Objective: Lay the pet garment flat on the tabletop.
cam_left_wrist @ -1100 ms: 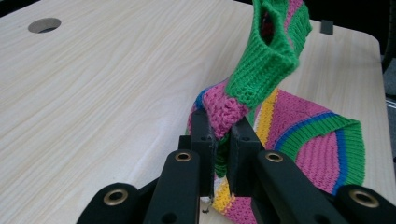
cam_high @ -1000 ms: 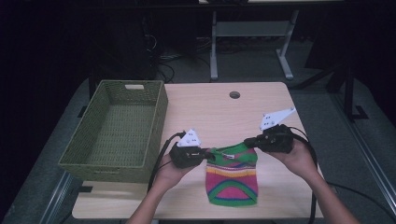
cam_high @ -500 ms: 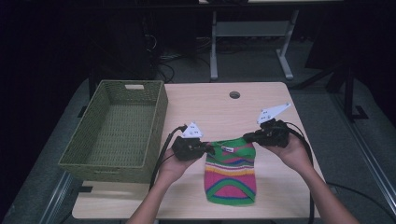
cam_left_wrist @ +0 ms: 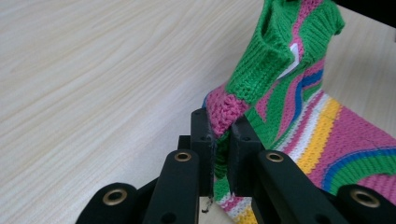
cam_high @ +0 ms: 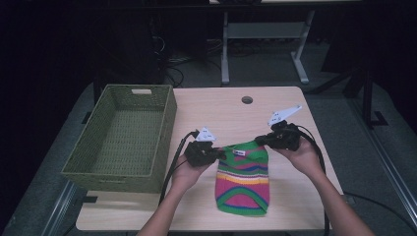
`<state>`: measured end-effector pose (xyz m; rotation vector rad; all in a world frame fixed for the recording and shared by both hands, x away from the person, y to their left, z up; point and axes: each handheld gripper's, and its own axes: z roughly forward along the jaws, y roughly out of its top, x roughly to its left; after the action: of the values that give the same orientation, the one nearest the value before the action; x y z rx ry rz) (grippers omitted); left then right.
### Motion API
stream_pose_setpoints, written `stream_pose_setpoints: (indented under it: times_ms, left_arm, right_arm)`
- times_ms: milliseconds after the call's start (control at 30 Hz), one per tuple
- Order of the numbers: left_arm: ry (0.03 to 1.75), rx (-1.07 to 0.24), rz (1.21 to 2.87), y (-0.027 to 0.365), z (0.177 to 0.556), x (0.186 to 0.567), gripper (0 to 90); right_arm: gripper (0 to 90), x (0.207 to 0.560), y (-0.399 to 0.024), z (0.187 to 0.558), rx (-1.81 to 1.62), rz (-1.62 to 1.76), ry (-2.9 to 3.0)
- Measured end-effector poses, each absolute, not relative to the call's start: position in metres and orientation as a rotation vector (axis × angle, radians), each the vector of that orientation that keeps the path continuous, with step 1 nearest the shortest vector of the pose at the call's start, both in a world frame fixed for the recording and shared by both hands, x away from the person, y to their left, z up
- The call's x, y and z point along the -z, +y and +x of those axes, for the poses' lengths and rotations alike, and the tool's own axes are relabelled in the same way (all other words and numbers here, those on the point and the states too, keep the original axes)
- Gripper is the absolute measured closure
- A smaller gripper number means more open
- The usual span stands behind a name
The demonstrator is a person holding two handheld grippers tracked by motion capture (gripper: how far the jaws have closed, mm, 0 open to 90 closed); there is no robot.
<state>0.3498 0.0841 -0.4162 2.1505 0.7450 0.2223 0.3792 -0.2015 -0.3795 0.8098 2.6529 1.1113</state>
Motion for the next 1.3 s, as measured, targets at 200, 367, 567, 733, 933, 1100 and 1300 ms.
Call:
stream_pose_setpoints:
  times_ms: [200,367,567,733,933,1100,1300]
  left_arm:
    - [0.792,-0.202,2.125,0.084,0.358,0.421,82.0]
    - [0.817,-0.204,2.108,0.082,0.362,0.425,82.0]
    - [0.881,-0.243,2.071,0.08,0.371,0.43,62.9]
    - [0.911,-0.226,2.086,0.078,0.372,0.435,50.5]
    - [0.864,-0.184,2.097,0.072,0.368,0.436,47.3]
    - [0.813,-0.155,2.143,0.068,0.363,0.435,54.1]
    - [0.741,-0.116,2.21,0.062,0.358,0.437,74.4]
  right_arm:
    - [86.3,0.388,-0.199,0.389,-1.102,0.84,2.645]
    - [86.0,0.394,-0.202,0.396,-1.107,0.897,2.637]
    - [72.5,0.403,-0.201,0.407,-1.076,0.956,2.555]
    - [58.1,0.408,-0.209,0.415,-1.125,1.045,2.504]
    - [53.7,0.412,-0.219,0.405,-1.12,1.039,2.573]
    - [55.2,0.416,-0.229,0.392,-1.112,1.047,2.61]
    - [71.1,0.419,-0.231,0.378,-1.1,1.017,2.676]
